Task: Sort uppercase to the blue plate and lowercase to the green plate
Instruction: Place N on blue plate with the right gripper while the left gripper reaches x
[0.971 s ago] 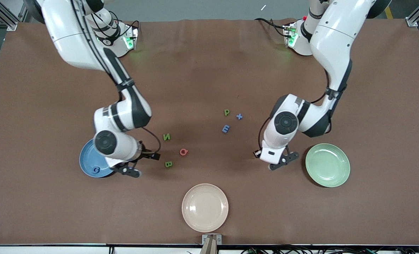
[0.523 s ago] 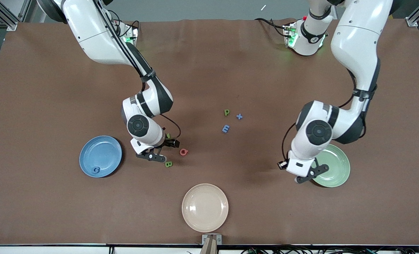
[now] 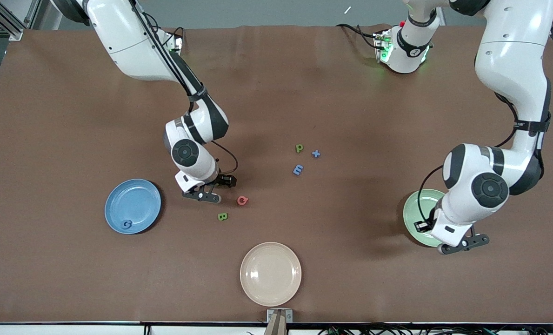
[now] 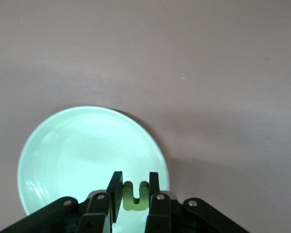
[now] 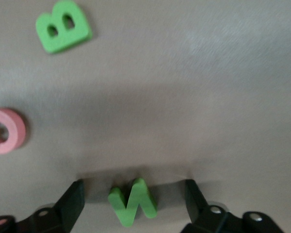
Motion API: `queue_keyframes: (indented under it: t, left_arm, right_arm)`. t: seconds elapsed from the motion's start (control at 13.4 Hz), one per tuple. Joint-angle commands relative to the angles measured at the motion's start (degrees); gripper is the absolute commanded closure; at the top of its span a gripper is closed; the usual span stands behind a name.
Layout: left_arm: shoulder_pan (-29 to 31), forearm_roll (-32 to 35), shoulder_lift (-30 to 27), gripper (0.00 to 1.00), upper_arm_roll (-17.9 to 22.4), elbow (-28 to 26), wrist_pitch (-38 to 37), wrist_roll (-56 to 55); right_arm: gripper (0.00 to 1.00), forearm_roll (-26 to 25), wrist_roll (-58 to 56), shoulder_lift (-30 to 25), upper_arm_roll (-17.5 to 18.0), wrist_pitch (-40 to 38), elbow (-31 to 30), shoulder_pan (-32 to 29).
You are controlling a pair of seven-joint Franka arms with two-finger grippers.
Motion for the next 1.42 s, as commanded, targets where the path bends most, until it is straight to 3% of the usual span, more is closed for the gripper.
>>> queue_keyframes:
  t: [0.0,0.15,0.37,0.45,0.6,0.9,1.05,1.35]
  left_arm:
    - [1.8,1.8,2.4,0.93,-0.4,1.9,-0.7,1.0]
    - [2.6,2.0,2.6,0.86,0.0,1.4,-0.7,1.2]
    - [3.9,2.0,3.2,0.62,0.3,0.1,-0.6,1.9]
    - [4.0,2.0,3.0,0.46,0.3,-0.5,-0.7,1.9]
    - [4.3,2.0,2.6,0.0,0.2,-0.9,-0.8,1.7]
    - [3.6,1.8,-2.4,0.0,-1.2,-1.7,-4.9,1.3]
    - [3.8,1.1,-4.4,0.0,-4.6,-2.0,-8.5,0.3]
    - [3.8,1.1,-6.4,0.01,-12.4,-4.3,-10.4,-8.7]
  right_arm:
    - [0.41,1.1,-0.1,-2.7,-0.5,0.3,-3.1,1.6]
    - [0.59,1.1,-0.1,-3.1,-0.5,0.0,-3.1,1.7]
    - [0.81,1.1,-0.1,-3.2,-0.5,-0.2,-3.1,1.7]
    - [0.87,1.1,-0.2,-3.2,-0.5,-0.3,-3.1,1.6]
    - [0.92,1.1,-0.2,-3.9,-0.7,-0.8,-2.8,1.2]
    - [0.96,0.4,-6.5,-5.6,-1.1,-8.7,3.6,-5.3]
    - [0.96,0.3,-13.3,-5.6,-1.2,-12.9,6.5,-10.3]
    - [0.93,-1.5,-27.2,-5.1,-1.2,-12.9,7.3,-19.6]
